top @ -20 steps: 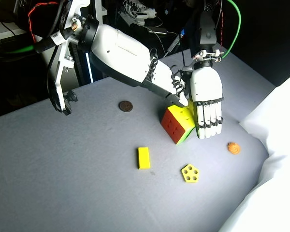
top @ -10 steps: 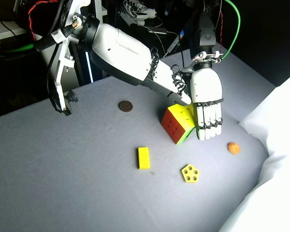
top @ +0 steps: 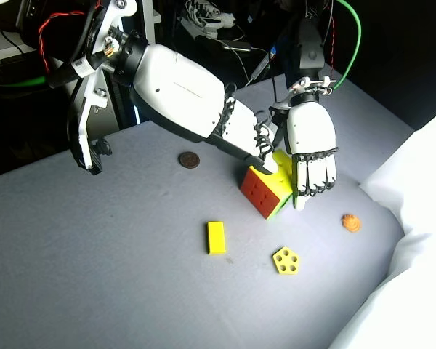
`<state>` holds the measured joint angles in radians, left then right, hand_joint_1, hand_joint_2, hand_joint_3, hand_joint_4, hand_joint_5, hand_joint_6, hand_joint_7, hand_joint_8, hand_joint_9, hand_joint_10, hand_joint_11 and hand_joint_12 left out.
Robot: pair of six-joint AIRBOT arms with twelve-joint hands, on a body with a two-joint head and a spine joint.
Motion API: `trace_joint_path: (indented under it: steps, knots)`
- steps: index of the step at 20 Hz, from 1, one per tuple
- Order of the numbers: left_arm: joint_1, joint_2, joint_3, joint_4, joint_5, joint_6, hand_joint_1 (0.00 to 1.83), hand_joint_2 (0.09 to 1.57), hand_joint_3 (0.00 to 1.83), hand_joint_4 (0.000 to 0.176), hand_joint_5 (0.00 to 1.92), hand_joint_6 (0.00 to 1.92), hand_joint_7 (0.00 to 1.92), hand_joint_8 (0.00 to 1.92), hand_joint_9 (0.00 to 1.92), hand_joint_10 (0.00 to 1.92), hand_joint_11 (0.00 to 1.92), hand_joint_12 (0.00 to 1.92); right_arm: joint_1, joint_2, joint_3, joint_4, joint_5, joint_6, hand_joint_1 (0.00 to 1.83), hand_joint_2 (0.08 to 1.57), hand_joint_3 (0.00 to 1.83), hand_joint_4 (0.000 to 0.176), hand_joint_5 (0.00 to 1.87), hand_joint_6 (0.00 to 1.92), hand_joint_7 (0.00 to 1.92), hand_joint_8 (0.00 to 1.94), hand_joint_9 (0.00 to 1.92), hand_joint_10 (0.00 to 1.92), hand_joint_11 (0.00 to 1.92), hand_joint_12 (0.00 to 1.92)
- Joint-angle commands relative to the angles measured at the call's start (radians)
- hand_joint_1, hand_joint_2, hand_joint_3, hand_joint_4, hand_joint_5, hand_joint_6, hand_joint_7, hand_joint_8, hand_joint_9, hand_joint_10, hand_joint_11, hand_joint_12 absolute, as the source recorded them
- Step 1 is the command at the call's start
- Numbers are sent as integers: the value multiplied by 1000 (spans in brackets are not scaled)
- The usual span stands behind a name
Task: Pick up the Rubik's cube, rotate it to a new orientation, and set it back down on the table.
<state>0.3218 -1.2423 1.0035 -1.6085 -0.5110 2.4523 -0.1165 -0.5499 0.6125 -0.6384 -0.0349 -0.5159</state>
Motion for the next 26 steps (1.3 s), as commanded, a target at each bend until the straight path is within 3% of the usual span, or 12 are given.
trace_joint_path:
  steps: [1, 5, 8, 11, 16, 19, 20, 21, 22, 24, 26]
  knots:
    - [-1, 3, 1, 23, -1, 14, 1234, 1013, 8, 0, 219, 1623, 130, 1830, 115, 1894, 92, 1921, 12, 6, -1, 3, 88, -21, 506, 1182, 0, 0, 46, 1, 138, 1, 132, 2, 0, 208]
    - [-24, 30, -15, 14, -2, 14, 1246, 1008, 0, 0, 183, 1698, 115, 1861, 123, 1921, 107, 1921, 14, 6, 16, 71, 87, -29, 473, 1187, 0, 0, 45, 5, 140, 0, 138, 2, 0, 204]
    - [-46, 67, -43, 6, -16, 17, 1255, 1010, 0, 0, 192, 1633, 104, 1808, 110, 1891, 90, 1921, 14, 6, 17, 84, 80, -30, 501, 1178, 0, 0, 42, 1, 147, 3, 152, 5, 0, 231]
    - [-91, 109, -81, -85, -26, 110, 1294, 1038, 10, 0, 197, 1624, 107, 1813, 110, 1886, 67, 1921, 17, 8, 17, 84, 65, -31, 515, 1173, 0, 0, 53, 4, 159, 4, 170, 9, 0, 305]
    - [-172, 138, -131, -188, -35, 196, 1284, 1033, 4, 0, 201, 1584, 106, 1790, 108, 1867, 53, 1921, 17, 16, 10, 131, 60, -27, 503, 1178, 0, 0, 65, 4, 165, 1, 169, 5, 0, 296]
    - [-219, 144, -154, -240, -40, 221, 1286, 1039, 5, 0, 198, 1614, 69, 1834, 70, 1910, 40, 1921, -22, 36, 2, 137, 194, -29, 513, 1173, 0, 0, 65, 1, 166, 1, 124, 4, 0, 279]
    - [-230, 144, -159, -252, -44, 232, 1297, 1040, 5, 0, 194, 1615, 96, 1818, 82, 1879, 27, 1921, -31, 43, -3, 160, 222, -48, 504, 1179, 1, 0, 61, 0, 149, 0, 132, 7, 0, 283]
    - [-244, 144, -169, -273, -53, 248, 1261, 1027, 0, 0, 191, 1592, 59, 1827, 54, 1890, 8, 1921, -52, 53, -20, 365, 259, -293, 514, 1174, 0, 0, 69, 4, 150, 2, 128, 5, 0, 288]
    - [-254, 143, -175, -283, -57, 253, 1234, 1007, 0, 0, 201, 1583, 53, 1831, 56, 1900, 29, 1921, -77, 64, -36, 471, 327, -445, 491, 1182, 3, 0, 59, 1, 141, 1, 126, 4, 0, 291]
    - [-269, 141, -189, -295, -65, 254, 1269, 1024, 0, 0, 229, 1586, 86, 1823, 75, 1888, 39, 1921, -108, 80, -47, 504, 390, -457, 503, 1160, 0, 0, 110, 15, 220, 15, 215, 36, 0, 629]
    - [-277, 140, -198, -300, -69, 254, 1271, 1017, 0, 0, 229, 1576, 84, 1816, 68, 1892, 32, 1921, -117, 92, -46, 542, 435, -466, 491, 1162, 0, 0, 119, 11, 276, 17, 276, 66, 0, 834]
